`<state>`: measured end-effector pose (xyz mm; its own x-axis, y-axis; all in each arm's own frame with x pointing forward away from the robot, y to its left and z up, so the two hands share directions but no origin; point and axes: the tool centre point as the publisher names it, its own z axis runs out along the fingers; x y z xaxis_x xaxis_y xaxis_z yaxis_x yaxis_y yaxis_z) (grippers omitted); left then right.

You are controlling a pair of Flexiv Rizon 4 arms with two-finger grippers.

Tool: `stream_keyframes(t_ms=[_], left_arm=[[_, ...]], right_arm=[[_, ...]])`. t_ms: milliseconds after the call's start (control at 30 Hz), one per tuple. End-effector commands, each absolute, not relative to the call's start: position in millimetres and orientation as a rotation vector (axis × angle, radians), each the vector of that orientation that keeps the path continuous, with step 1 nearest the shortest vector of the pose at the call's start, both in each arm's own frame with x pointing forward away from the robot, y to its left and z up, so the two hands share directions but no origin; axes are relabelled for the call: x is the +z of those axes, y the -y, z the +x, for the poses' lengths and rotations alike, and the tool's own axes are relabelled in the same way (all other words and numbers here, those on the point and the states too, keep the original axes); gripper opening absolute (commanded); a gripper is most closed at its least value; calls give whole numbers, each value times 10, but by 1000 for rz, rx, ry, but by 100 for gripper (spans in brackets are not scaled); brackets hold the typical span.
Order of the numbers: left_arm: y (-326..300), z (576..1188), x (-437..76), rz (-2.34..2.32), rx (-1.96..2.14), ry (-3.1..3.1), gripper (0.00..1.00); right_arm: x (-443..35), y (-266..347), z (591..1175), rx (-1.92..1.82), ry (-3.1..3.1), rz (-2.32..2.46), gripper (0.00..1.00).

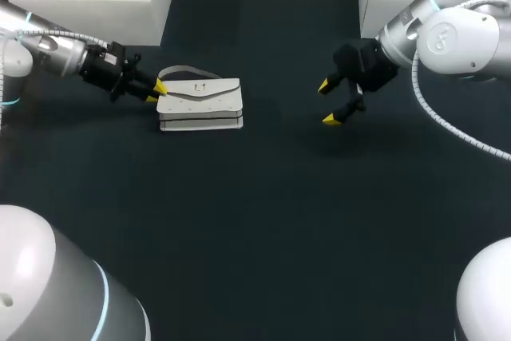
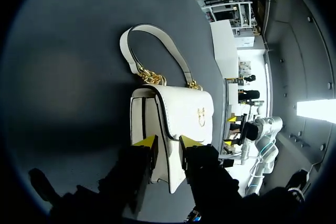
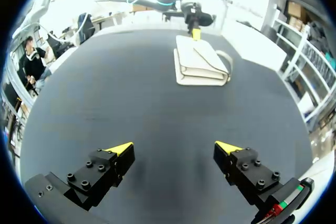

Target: Pick up the bag, open it, inspect its contents, close it, and place it on the opposite side

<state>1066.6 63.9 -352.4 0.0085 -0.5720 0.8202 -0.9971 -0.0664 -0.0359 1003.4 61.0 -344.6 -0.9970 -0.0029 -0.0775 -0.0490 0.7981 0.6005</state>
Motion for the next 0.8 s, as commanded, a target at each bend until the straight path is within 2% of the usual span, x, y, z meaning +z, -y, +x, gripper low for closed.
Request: stream_keyframes(t_ms=[33, 333, 600, 800], left_arm=[[-723, 10602, -3429, 1718, 928, 1634, 45], [-814, 10499, -3364, 1716, 881, 1643, 41], [-719, 10422, -3445, 1705, 815, 1661, 43], [-659, 10449, -3510, 1708, 792, 1658, 34]], right_arm=[[-3452, -612, 10041, 975, -2910, -43, 100], [-3452, -612, 10041, 975, -2910, -43, 100], [-3452, -612, 10041, 975, -2910, -43, 100], [-3452, -612, 10041, 975, -2910, -43, 100]])
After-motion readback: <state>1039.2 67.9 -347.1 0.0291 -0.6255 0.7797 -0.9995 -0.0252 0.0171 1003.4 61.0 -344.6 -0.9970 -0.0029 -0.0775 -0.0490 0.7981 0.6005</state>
